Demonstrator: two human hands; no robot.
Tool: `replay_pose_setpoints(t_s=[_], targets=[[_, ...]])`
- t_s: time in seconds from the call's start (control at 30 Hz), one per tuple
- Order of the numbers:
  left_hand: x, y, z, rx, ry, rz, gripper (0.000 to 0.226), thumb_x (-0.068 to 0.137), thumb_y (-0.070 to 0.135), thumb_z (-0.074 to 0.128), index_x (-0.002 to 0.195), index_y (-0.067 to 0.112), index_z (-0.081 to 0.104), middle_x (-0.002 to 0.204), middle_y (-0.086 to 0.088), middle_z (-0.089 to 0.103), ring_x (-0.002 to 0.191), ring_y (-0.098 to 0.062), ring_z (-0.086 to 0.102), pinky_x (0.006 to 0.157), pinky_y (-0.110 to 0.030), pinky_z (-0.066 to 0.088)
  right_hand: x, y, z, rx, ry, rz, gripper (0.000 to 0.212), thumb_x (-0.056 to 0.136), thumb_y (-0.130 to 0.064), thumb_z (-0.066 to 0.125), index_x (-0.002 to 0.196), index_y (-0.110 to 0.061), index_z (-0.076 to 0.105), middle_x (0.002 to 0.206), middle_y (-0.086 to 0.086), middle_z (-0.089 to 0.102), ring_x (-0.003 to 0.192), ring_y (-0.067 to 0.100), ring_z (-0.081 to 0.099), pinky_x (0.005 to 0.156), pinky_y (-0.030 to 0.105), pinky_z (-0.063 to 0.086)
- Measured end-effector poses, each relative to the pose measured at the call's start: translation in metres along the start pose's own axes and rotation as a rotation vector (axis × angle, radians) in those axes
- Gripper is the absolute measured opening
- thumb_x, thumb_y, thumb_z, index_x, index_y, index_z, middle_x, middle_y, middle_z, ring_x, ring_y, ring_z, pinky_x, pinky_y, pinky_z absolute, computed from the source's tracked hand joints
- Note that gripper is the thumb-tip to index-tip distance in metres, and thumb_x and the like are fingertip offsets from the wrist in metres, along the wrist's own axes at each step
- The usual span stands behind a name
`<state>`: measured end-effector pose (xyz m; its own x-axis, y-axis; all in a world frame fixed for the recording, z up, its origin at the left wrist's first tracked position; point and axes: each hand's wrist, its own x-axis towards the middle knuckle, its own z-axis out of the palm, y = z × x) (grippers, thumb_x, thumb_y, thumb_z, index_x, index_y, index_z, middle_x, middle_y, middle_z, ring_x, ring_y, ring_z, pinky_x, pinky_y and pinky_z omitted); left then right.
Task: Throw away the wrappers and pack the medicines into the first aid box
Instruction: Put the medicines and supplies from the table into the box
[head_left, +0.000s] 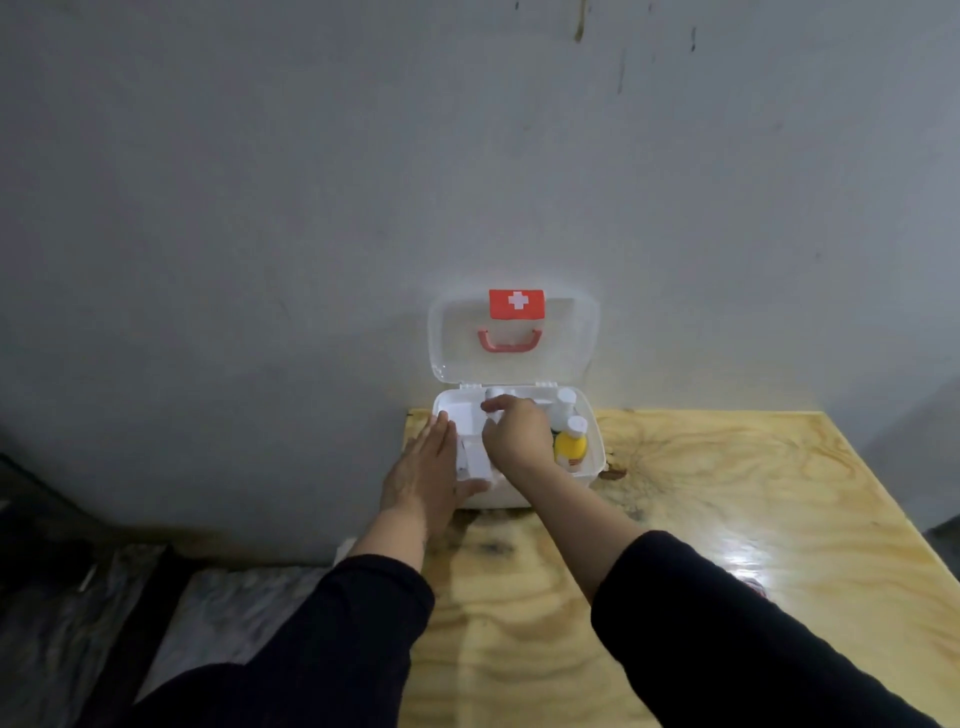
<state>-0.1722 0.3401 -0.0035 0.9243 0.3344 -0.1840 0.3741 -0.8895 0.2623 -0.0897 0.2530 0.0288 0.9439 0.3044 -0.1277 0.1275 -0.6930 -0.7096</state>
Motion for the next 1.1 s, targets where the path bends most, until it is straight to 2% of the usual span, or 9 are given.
replay_pose_setpoints(t_s=[0.17, 0.3, 0.37, 0.47, 0.63, 0.77, 0.93, 1.03, 1.1], targets=[[-0.003, 0.002, -0.005, 0.084, -0.028, 0.027, 0.093, 0.093, 0.061, 0.037, 0.153, 0.004, -0.004, 0.164, -0.006, -0.007, 0.151, -0.018, -0.006, 0.122, -0.034, 0.007, 0.006, -0.006, -0.003, -0.119, -0.068, 0.014, 0.046, 0.086, 0.003, 0.053, 0.125, -0.020, 0.061, 0.134, 0.008, 0.054, 0.107, 0.028, 0.063, 0.094, 0.037, 0.054], [0.001, 0.003, -0.010, 0.042, 0.014, 0.018, 0.090, 0.091, 0.063, 0.041, 0.155, 0.008, 0.008, 0.164, -0.004, 0.010, 0.152, -0.018, 0.006, 0.122, -0.037, 0.005, 0.000, -0.005, -0.016, -0.113, -0.092, -0.007, 0.047, 0.084, 0.006, 0.056, 0.123, -0.020, 0.061, 0.137, 0.008, 0.048, 0.104, 0.029, 0.063, 0.084, 0.032, 0.054], [0.003, 0.009, -0.020, 0.049, 0.058, 0.031, 0.080, 0.092, 0.062, 0.038, 0.152, 0.012, 0.021, 0.161, -0.003, 0.022, 0.149, -0.020, 0.018, 0.121, -0.038, 0.013, -0.004, -0.003, -0.034, -0.114, -0.114, -0.046, 0.041, 0.086, -0.001, 0.053, 0.120, -0.021, 0.062, 0.131, 0.008, 0.057, 0.099, 0.027, 0.066, 0.078, 0.031, 0.053], [0.007, 0.035, -0.048, 0.041, 0.024, 0.084, 0.057, 0.098, 0.050, 0.039, 0.145, 0.018, 0.039, 0.154, -0.002, 0.038, 0.141, -0.024, 0.035, 0.112, -0.039, 0.030, -0.009, 0.006, -0.070, -0.188, -0.134, -0.071, 0.035, 0.088, -0.010, 0.051, 0.119, -0.021, 0.064, 0.122, 0.007, 0.064, 0.099, 0.024, 0.067, 0.081, 0.030, 0.052], [0.004, 0.098, -0.071, -0.136, -0.063, 0.121, 0.033, 0.097, 0.036, 0.043, 0.115, 0.020, 0.065, 0.119, -0.005, 0.065, 0.106, -0.026, 0.060, 0.090, -0.035, 0.049, -0.022, 0.029, -0.144, -0.513, -0.265, -0.079, 0.037, 0.094, -0.025, 0.051, 0.130, -0.016, 0.057, 0.140, 0.007, 0.052, 0.127, 0.025, 0.050, 0.101, 0.032, 0.042], [-0.010, 0.144, -0.062, -0.064, -0.187, 0.145, 0.034, 0.095, 0.037, 0.045, 0.103, 0.013, 0.069, 0.099, -0.011, 0.066, 0.085, -0.023, 0.058, 0.075, -0.033, 0.046, -0.041, 0.060, -0.188, -0.659, -0.336, -0.038, 0.041, 0.098, -0.027, 0.046, 0.136, -0.013, 0.052, 0.146, 0.007, 0.047, 0.133, 0.024, 0.044, 0.107, 0.031, 0.037], [-0.032, 0.181, -0.016, -0.007, -0.301, 0.148, 0.038, 0.094, 0.040, 0.048, 0.107, 0.011, 0.069, 0.109, -0.007, 0.067, 0.101, -0.027, 0.063, 0.091, -0.039, 0.051, -0.064, 0.118, -0.215, -0.645, -0.384, 0.022, 0.040, 0.096, -0.025, 0.051, 0.135, -0.015, 0.053, 0.145, 0.005, 0.048, 0.133, 0.023, 0.045, 0.108, 0.030, 0.036], [-0.045, 0.189, 0.017, -0.019, -0.354, 0.111, 0.029, 0.089, 0.038, 0.050, 0.088, 0.013, 0.065, 0.097, -0.010, 0.067, 0.085, -0.026, 0.061, 0.080, -0.034, 0.050, -0.071, 0.151, -0.218, -0.630, -0.415, 0.029, 0.039, 0.095, -0.024, 0.054, 0.133, -0.014, 0.056, 0.142, 0.006, 0.051, 0.131, 0.024, 0.047, 0.106, 0.030, 0.038], [-0.053, 0.192, 0.035, -0.029, -0.368, 0.077, 0.029, 0.085, 0.039, 0.051, 0.085, 0.014, 0.066, 0.092, -0.010, 0.067, 0.079, -0.026, 0.059, 0.074, -0.035, 0.049, -0.073, 0.172, -0.214, -0.627, -0.437, 0.032, 0.039, 0.094, -0.023, 0.055, 0.132, -0.015, 0.057, 0.141, 0.005, 0.053, 0.129, 0.024, 0.049, 0.105, 0.030, 0.040]])
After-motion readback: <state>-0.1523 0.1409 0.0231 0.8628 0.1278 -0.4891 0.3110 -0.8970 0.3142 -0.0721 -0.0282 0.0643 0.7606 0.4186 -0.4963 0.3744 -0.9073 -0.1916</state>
